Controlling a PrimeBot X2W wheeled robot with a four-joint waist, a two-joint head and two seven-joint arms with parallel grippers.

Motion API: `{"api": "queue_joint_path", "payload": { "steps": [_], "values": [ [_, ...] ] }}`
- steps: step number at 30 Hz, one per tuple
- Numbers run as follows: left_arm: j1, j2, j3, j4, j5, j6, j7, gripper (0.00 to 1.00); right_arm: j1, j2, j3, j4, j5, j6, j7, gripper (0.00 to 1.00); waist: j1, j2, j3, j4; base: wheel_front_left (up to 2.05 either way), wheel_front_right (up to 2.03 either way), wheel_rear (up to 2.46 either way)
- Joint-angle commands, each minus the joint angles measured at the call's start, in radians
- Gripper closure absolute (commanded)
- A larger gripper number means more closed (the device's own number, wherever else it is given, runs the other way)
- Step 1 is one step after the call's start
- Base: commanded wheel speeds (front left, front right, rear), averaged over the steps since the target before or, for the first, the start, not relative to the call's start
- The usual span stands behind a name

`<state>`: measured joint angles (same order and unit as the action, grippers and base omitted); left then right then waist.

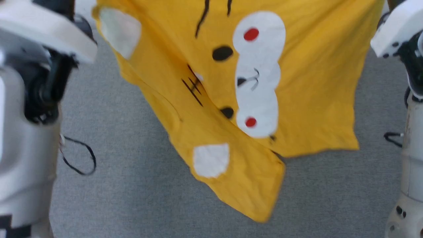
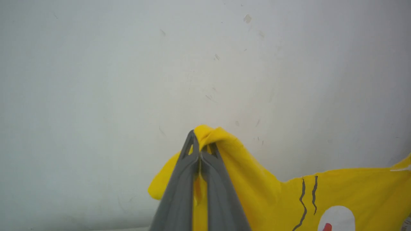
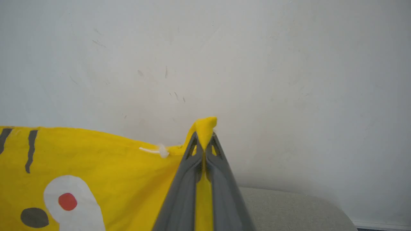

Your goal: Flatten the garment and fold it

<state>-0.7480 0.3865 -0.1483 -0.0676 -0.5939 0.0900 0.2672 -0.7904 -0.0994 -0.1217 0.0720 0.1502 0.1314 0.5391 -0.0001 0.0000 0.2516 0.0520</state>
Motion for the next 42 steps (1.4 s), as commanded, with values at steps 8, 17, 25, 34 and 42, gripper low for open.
{"api": "queue_joint_path", "payload": {
  "steps": [8, 17, 25, 34, 42],
  "values": [
    [-0.349, 0.062, -0.081, 0.265, 0.093, -0.065, 0.084, 1.0, -0.209, -0.005, 0.056, 0.141, -0.055, -0.001, -0.006, 1.0, 0.0001, 0.0, -0.061, -0.089, 0.0, 0.0, 0.0],
    [-0.65, 0.085, -0.119, 0.432, 0.156, -0.12, 0.08, 1.0, -0.449, 0.027, 0.072, 0.304, -0.143, -0.001, -0.011, 1.0, 0.0001, 0.0, 0.078, -0.142, 0.0, 0.0, 0.0],
    [-0.88, 0.093, -0.126, 0.503, 0.224, -0.133, -0.044, 1.0, -0.635, 0.044, 0.047, 0.387, -0.222, -0.001, -0.084, 1.0, 0.0001, 0.0, 0.237, -0.164, 0.0, 0.0, 0.0],
    [-1.017, 0.083, -0.133, 0.575, 0.262, -0.147, -0.24, 1.0, -0.81, 0.049, -0.008, 0.482, -0.34, -0.001, -0.22, 1.0, 0.0001, 0.0, 0.389, -0.137, 0.0, 0.0, 0.0],
    [-1.028, 0.085, -0.117, 0.642, 0.237, -0.174, -0.398, 1.0, -0.856, 0.049, -0.059, 0.531, -0.488, -0.001, -0.319, 1.0, 0.0001, 0.0, 0.485, -0.108, 0.0, 0.0, 0.0]
  ]
}}
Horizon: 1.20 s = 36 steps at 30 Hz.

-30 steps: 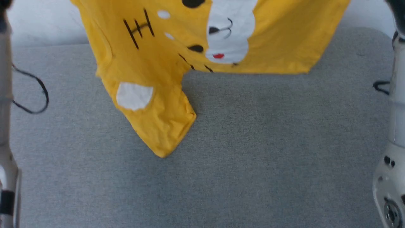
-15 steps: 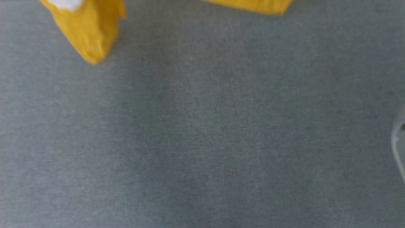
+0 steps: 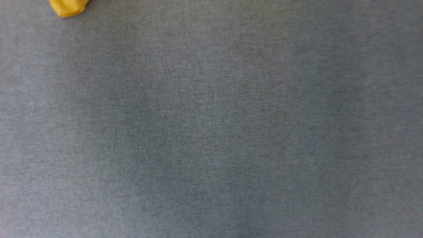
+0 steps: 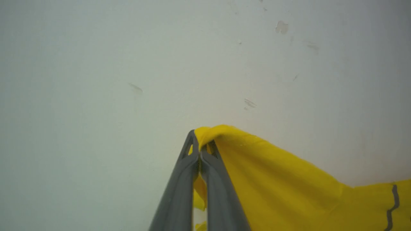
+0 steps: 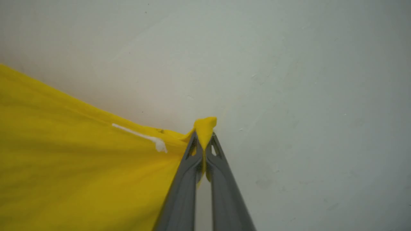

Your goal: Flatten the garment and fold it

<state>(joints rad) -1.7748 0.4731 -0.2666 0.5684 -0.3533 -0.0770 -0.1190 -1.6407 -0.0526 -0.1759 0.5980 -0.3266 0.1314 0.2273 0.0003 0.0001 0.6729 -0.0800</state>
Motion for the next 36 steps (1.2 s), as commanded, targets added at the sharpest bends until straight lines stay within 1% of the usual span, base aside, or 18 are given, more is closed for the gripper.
{"api": "queue_joint_path", "payload": {
  "steps": [1, 4, 8, 12, 15, 18, 21, 24, 27, 29, 33, 36],
  "values": [
    [0.009, -0.002, 0.0, 0.017, -0.008, -0.012, -0.03, 1.0, -0.003, 0.002, -0.007, 0.011, -0.029, -0.001, -0.016, 1.0, -0.0003, -0.0001, 0.071, 0.027, 0.0, 0.0, 0.0],
    [0.044, -0.005, 0.0, 0.052, -0.027, -0.022, -0.064, 1.0, 0.015, 0.002, -0.007, 0.02, -0.054, -0.001, -0.035, 1.0, -0.0003, -0.0001, 0.092, 0.034, 0.0, 0.0, 0.0],
    [0.092, 0.0, 0.002, 0.083, -0.051, -0.031, -0.093, 1.0, 0.045, 0.002, 0.009, 0.021, -0.049, -0.001, -0.061, 1.0, -0.0003, -0.0001, 0.108, 0.041, 0.0, 0.0, 0.0],
    [0.165, 0.012, -0.001, 0.089, -0.079, -0.041, -0.107, 1.0, 0.096, 0.0, 0.051, 0.023, -0.035, -0.001, -0.09, 1.0, -0.0003, -0.0001, 0.094, 0.046, 0.0, 0.0, 0.0],
    [0.249, 0.035, -0.008, 0.072, -0.106, -0.047, -0.113, 1.0, 0.162, -0.012, 0.095, 0.02, 0.01, -0.001, -0.113, 1.0, -0.0003, -0.0001, 0.054, 0.044, 0.0, 0.0, 0.0],
    [0.357, 0.064, -0.011, 0.021, -0.143, -0.05, -0.109, 1.0, 0.254, -0.04, 0.137, -0.02, 0.089, -0.001, -0.117, 1.0, -0.0003, -0.0001, 0.006, 0.044, 0.0, 0.0, 0.0],
    [0.485, 0.091, -0.008, -0.06, -0.187, -0.051, -0.095, 1.0, 0.369, -0.083, 0.169, -0.102, 0.185, -0.001, -0.093, 1.0, -0.0003, -0.0001, -0.043, 0.049, 0.0, 0.0, 0.0],
    [0.632, 0.124, -0.007, -0.168, -0.218, -0.05, -0.066, 1.0, 0.513, -0.132, 0.186, -0.218, 0.275, -0.001, -0.045, 1.0, -0.0003, -0.0001, -0.09, 0.055, 0.0, 0.0, 0.0],
    [0.791, 0.147, 0.004, -0.293, -0.248, -0.02, -0.039, 1.0, 0.677, -0.177, 0.175, -0.348, 0.345, -0.001, 0.01, 1.0, -0.0003, -0.0001, -0.132, 0.065, 0.0, 0.0, 0.0],
    [0.904, 0.154, 0.016, -0.378, -0.274, 0.011, -0.021, 1.0, 0.788, -0.191, 0.149, -0.436, 0.38, -0.001, 0.042, 1.0, -0.0003, -0.0001, -0.157, 0.072, 0.0, 0.0, 0.0],
    [1.121, 0.15, 0.052, -0.527, -0.324, 0.092, -0.007, 1.0, 0.994, -0.177, 0.089, -0.583, 0.433, -0.001, 0.09, 1.0, -0.0003, -0.0001, -0.202, 0.085, 0.0, 0.0, 0.0],
    [1.267, 0.135, 0.077, -0.586, -0.365, 0.144, -0.003, 1.0, 1.113, -0.15, 0.068, -0.662, 0.465, -0.001, 0.113, 1.0, -0.0003, -0.0001, -0.231, 0.085, 0.0, 0.0, 0.0]
  ]
}}
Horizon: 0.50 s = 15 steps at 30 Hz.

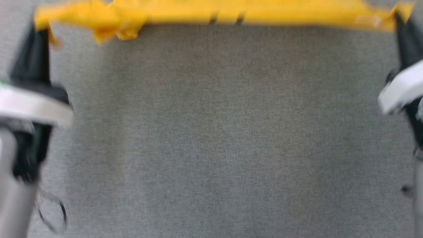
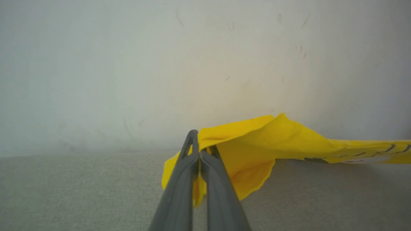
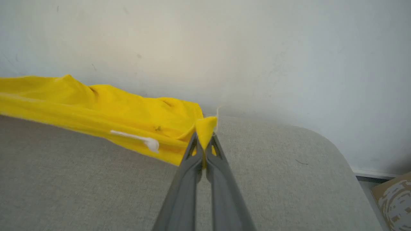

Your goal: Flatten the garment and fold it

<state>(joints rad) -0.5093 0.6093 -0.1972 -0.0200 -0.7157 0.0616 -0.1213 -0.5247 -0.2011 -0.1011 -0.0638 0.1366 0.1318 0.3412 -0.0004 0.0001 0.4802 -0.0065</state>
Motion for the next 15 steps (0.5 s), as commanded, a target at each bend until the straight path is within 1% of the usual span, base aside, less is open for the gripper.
{"api": "queue_joint_path", "payload": {
  "steps": [1, 5, 9, 12, 15],
  "values": [
    [0.048, -0.002, 0.01, -0.011, -0.013, 0.015, 0.006, 1.0, 0.029, 0.005, -0.006, -0.015, 0.008, -0.001, 0.006, 1.0, 0.0004, -0.0001, -0.049, 0.01, 0.0, 0.0, 0.0],
    [0.216, 0.009, -0.022, -0.055, -0.038, 0.035, 0.066, 1.0, 0.145, 0.022, -0.011, -0.045, 0.04, -0.001, 0.044, 1.0, 0.0004, -0.0001, -0.087, 0.015, 0.0, 0.0, 0.0],
    [0.355, 0.037, -0.066, -0.09, -0.079, 0.024, 0.156, 1.0, 0.266, 0.023, -0.023, -0.072, 0.091, -0.001, 0.12, 1.0, 0.0004, -0.0001, -0.123, 0.021, 0.0, 0.0, 0.0],
    [0.443, 0.069, -0.097, -0.119, -0.109, 0.016, 0.227, 1.0, 0.355, 0.017, -0.052, -0.098, 0.127, -0.001, 0.189, 1.0, 0.0004, -0.0001, -0.149, 0.028, 0.0, 0.0, 0.0],
    [0.525, 0.085, -0.11, -0.148, -0.156, 0.024, 0.285, 1.0, 0.455, -0.016, -0.05, -0.122, 0.173, -0.001, 0.281, 1.0, 0.0004, -0.0001, -0.181, 0.034, 0.0, 0.0, 0.0]
  ]
}}
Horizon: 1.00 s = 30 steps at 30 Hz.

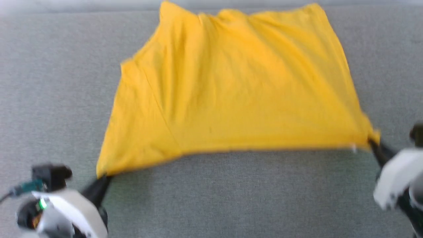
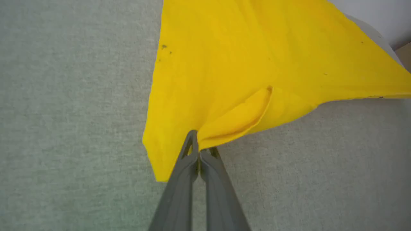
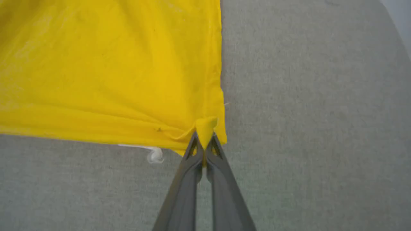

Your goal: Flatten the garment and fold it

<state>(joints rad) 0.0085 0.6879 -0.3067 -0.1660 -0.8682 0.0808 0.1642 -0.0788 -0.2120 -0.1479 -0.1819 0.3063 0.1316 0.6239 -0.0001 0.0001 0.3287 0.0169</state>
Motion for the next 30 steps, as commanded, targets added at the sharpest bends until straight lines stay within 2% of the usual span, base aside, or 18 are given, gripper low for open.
{"api": "queue_joint_path", "payload": {
  "steps": [1, 5, 14, 20, 24, 30],
  "values": [
    [0.036, 0.011, -0.005, -0.009, -0.024, 0.007, 0.022, 1.0, 0.042, -0.014, -0.008, -0.013, 0.022, -0.001, 0.027, 1.0, 0.0001, -0.0001, -0.04, 0.012, 0.0, 0.0, 0.0],
    [0.151, 0.038, -0.031, -0.022, -0.072, 0.033, 0.102, 1.0, 0.175, -0.046, -0.034, -0.043, 0.073, -0.001, 0.125, 1.0, 0.0001, -0.0001, -0.079, 0.019, 0.0, 0.0, 0.0],
    [0.327, 0.045, -0.089, -0.05, -0.196, 0.074, 0.244, 1.0, 0.396, 0.01, -0.075, -0.047, 0.139, -0.001, 0.295, 1.0, 0.0001, -0.0001, -0.133, 0.03, 0.0, 0.0, 0.0],
    [0.369, 0.063, -0.081, -0.101, -0.235, 0.07, 0.266, 1.0, 0.466, 0.04, -0.117, -0.063, 0.134, -0.001, 0.39, 1.0, 0.0001, -0.0001, -0.155, 0.038, 0.0, 0.0, 0.0],
    [0.351, 0.081, -0.032, -0.157, -0.189, 0.076, 0.197, 1.0, 0.46, 0.052, -0.14, -0.111, 0.14, -0.001, 0.37, 1.0, 0.0001, -0.0001, -0.166, 0.04, 0.0, 0.0, 0.0],
    [0.26, 0.118, 0.003, -0.229, -0.078, 0.064, 0.127, 1.0, 0.384, 0.032, -0.138, -0.147, 0.111, -0.001, 0.26, 1.0, 0.0001, -0.0001, -0.146, 0.029, 0.0, 0.0, 0.0]
  ]
}}
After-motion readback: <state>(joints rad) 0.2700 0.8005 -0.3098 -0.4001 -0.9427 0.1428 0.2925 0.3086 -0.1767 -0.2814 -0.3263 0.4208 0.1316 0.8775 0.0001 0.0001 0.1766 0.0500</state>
